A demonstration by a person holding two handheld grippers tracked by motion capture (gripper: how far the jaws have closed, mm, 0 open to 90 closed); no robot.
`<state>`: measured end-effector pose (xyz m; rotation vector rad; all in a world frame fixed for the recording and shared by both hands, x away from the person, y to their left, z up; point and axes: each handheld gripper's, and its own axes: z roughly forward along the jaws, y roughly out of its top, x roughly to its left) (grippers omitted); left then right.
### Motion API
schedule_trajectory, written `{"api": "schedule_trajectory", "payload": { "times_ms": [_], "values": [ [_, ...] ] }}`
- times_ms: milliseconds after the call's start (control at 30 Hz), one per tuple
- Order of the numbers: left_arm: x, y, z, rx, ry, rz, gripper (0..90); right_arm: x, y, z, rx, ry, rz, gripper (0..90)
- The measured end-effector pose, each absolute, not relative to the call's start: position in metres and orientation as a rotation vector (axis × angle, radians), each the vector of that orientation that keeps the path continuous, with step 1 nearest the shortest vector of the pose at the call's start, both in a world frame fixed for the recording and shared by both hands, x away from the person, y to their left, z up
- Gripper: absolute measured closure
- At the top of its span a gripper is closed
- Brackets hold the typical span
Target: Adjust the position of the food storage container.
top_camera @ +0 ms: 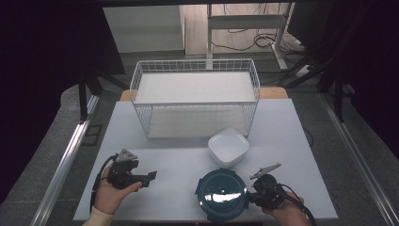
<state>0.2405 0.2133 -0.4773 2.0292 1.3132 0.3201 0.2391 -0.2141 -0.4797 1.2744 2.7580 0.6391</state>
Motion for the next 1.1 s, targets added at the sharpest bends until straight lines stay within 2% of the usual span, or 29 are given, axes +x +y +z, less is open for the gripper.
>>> {"api": "schedule_trajectory", "payload": {
  "times_ms": [1100],
  "values": [
    [0.243,0.214,-0.481,2.033,1.329,0.311,17.3,0.254,-0.161,-0.483,1.170,2.772,0.622,89.5]
  ]
}}
